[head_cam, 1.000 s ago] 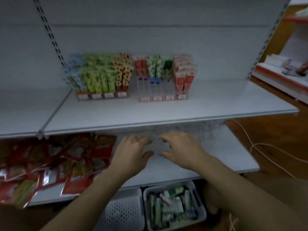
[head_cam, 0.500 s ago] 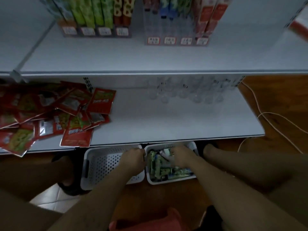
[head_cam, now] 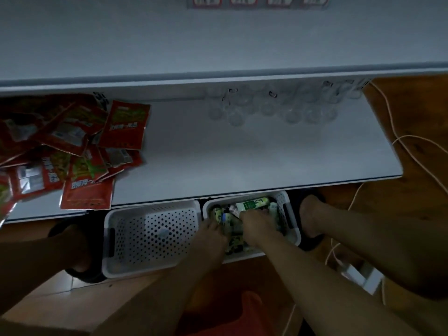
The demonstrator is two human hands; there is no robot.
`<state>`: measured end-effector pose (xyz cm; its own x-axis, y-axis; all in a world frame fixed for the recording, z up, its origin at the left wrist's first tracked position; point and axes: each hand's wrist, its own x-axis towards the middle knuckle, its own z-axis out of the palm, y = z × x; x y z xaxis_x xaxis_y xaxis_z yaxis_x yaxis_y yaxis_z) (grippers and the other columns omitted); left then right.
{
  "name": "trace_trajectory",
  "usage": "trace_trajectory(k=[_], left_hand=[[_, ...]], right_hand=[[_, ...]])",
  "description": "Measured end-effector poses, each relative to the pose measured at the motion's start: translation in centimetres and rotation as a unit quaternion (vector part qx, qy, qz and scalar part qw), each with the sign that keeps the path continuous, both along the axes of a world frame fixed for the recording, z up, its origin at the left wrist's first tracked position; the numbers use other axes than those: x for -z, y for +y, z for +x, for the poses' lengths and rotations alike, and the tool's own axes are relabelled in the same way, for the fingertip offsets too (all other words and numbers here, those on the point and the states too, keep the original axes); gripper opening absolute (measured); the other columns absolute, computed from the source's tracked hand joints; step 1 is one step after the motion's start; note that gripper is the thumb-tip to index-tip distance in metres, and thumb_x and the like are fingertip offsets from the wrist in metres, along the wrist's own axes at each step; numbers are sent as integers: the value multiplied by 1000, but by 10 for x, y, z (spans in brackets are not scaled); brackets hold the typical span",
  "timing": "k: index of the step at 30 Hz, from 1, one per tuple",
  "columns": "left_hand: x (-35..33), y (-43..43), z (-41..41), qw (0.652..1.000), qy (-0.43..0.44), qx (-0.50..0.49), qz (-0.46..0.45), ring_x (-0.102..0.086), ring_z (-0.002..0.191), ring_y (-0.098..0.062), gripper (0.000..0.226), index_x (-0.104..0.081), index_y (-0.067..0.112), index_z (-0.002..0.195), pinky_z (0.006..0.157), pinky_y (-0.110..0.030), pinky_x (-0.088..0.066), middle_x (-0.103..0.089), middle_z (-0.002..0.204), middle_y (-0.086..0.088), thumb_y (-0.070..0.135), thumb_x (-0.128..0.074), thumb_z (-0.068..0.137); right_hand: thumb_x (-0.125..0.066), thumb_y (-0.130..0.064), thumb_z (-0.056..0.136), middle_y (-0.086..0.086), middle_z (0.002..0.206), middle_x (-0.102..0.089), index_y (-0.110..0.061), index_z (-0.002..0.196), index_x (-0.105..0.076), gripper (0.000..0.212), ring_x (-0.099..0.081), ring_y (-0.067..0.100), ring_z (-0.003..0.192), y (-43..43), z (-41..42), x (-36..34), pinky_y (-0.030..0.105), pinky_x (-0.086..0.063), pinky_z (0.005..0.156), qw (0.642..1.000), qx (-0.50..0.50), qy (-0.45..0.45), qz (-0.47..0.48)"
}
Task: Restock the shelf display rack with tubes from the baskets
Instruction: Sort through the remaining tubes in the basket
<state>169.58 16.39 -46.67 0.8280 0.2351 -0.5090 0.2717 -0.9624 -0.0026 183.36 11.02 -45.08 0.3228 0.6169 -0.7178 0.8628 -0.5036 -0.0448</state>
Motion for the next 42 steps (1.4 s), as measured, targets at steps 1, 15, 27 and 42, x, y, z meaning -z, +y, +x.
trace_trajectory(k=[1, 15, 27, 42], left_hand=[[2, 0, 2, 1000, 8, 16, 3, -45, 119, -31, 33, -62, 10, 118, 108, -47, -22, -60, 120, -17, 16, -54, 87], [14, 15, 12, 991, -114, 44, -46, -65, 83, -23, 16, -70, 20, 82, 87, -40, -44, -68, 80, -5, 23, -76, 67], [-2, 38, 22, 921, -290, -218, -142, -64, 80, -20, 22, -73, 26, 87, 80, -37, -45, -71, 85, 6, 30, -51, 89], [-35, 39, 26, 753, -298, -484, -332, -64, 73, -17, 17, -68, 14, 91, 66, -29, -52, -68, 79, -3, 30, -68, 86]], right_hand=[[-54, -7, 88, 11, 116, -58, -11, 123, -54, 34, -54, 29, 106, -4, 4, 3, 45, -40, 103, 1000, 4, 0, -4], [-54, -9, 93, 15, 152, -31, -12, 138, -45, 46, -39, 31, 134, -22, 23, 10, 43, -45, 101, 993, 104, 55, -20], [-48, -22, 98, 2, 64, -38, -13, 67, -38, 34, -39, 18, 59, -24, 43, -25, 32, -35, 59, 900, 374, 200, 99], [-69, -31, 86, 1, 93, -68, -11, 89, -72, 21, -64, 19, 90, -8, 29, -36, 38, -56, 84, 816, 444, 264, 259]])
